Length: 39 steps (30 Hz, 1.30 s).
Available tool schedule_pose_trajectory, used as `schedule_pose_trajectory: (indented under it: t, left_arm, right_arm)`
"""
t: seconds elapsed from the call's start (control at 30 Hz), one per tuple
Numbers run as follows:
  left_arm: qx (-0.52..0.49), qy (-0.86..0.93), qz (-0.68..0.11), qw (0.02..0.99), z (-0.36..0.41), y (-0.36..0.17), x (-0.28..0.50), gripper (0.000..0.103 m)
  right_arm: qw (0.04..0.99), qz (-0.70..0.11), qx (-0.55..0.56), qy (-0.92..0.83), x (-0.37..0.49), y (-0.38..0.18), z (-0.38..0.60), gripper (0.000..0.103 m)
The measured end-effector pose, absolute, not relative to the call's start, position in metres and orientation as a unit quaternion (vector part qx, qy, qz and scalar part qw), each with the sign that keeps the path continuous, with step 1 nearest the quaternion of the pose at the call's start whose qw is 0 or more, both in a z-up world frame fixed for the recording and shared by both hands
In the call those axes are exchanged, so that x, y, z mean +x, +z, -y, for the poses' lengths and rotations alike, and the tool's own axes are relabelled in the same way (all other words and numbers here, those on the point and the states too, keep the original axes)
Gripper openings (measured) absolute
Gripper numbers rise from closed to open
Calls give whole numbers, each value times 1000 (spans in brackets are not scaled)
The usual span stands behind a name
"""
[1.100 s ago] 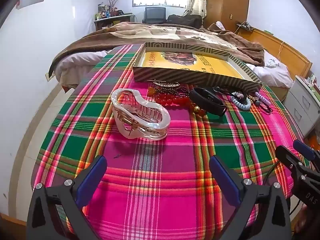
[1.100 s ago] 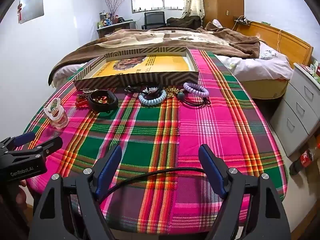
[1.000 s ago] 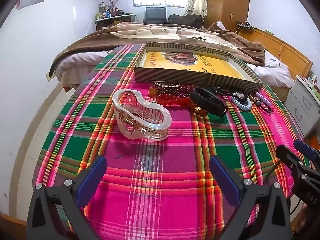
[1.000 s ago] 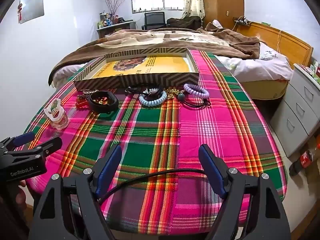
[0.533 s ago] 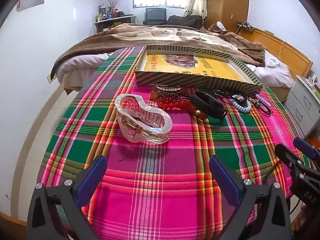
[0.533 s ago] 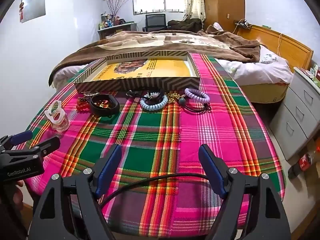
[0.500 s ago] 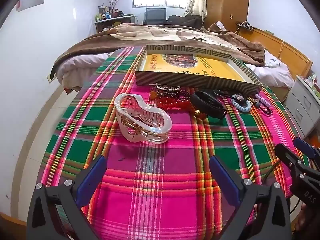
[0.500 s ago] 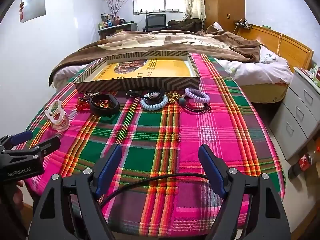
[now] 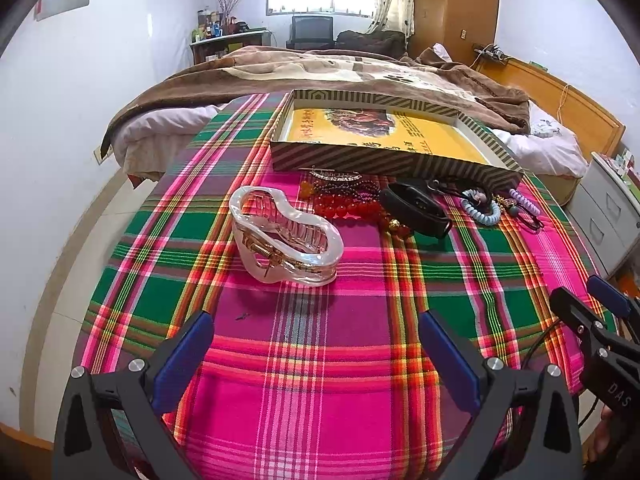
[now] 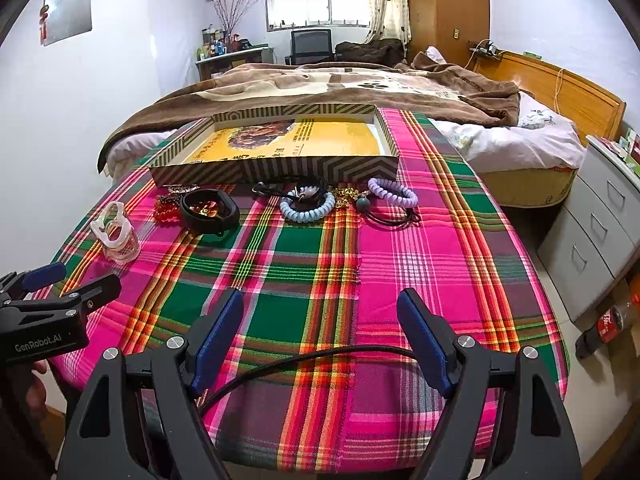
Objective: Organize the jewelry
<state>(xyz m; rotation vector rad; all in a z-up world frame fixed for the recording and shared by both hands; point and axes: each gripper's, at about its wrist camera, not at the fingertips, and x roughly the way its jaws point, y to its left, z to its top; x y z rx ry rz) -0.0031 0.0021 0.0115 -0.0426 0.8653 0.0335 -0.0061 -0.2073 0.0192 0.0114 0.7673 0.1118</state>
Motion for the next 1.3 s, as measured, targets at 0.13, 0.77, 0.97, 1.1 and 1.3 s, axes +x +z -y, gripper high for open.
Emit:
schedule_pose_trajectory:
  t: [0.13,0.77,0.97,1.1,1.3]
  left_arm:
    - [-21,16,-419,908,-2,11,-3,103]
    - [-22,17,-417,909,-2,11,0,103]
    - [-21,16,-418,908,-2,11,1,103]
    - [-21,17,-417,909,-1,12,1,103]
    - [-21,17,-415,909,0,12,0,103]
  right_arm:
    - [926,-374,5,55,-6,19,207,79]
    - [926,-373,4,54,-5,19,206,79]
    - [926,-374,3,54,-5,20,206,79]
    - [927,-372,4,53,-4,21,206,79]
    - [927,-371,4,53,-4,21,206,79]
